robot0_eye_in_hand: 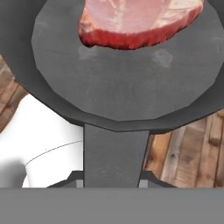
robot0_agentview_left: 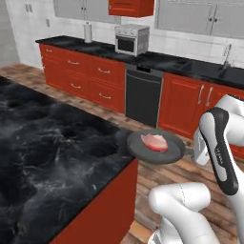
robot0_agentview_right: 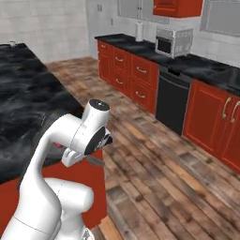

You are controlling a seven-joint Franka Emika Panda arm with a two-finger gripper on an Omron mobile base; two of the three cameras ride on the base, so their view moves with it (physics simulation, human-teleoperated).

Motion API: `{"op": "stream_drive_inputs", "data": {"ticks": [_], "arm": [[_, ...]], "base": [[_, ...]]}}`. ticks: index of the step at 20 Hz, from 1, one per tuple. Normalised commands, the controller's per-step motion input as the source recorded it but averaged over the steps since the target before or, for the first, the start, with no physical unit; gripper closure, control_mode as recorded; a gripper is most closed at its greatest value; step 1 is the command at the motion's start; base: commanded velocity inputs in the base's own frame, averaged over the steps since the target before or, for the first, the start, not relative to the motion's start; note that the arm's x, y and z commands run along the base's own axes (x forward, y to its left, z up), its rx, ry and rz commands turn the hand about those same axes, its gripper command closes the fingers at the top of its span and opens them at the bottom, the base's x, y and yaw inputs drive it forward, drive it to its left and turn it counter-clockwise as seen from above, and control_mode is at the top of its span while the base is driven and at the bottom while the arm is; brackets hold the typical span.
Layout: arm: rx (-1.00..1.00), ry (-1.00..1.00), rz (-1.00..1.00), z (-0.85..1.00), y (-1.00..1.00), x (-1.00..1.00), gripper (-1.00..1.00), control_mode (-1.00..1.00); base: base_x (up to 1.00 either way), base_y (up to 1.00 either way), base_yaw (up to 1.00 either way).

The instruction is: Pick up the pan with the steak in it and place it on the dining table. Then place the steak on the plate.

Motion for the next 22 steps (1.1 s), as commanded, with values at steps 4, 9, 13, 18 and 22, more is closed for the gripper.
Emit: {"op": "stream_drive_inputs", "data": {"ticks": [4, 9, 13, 18, 22], "arm": [[0.0, 0.0, 0.0, 0.0, 0.0, 0.0, 1.0, 1.0], [0.0, 0.0, 0.0, 0.0, 0.0, 0.0, 1.0, 1.0], [0.0, 0.0, 0.0, 0.0, 0.0, 0.0, 1.0, 1.0], [0.0, 0.0, 0.0, 0.0, 0.0, 0.0, 1.0, 1.0], [0.0, 0.0, 0.0, 0.0, 0.0, 0.0, 1.0, 1.0]], "base": [[-0.13, 0.04, 0.45], [-0.14, 0.08, 0.45], [-0.23, 0.17, 0.43], [-0.24, 0.18, 0.44], [-0.23, 0.07, 0.47]]}}
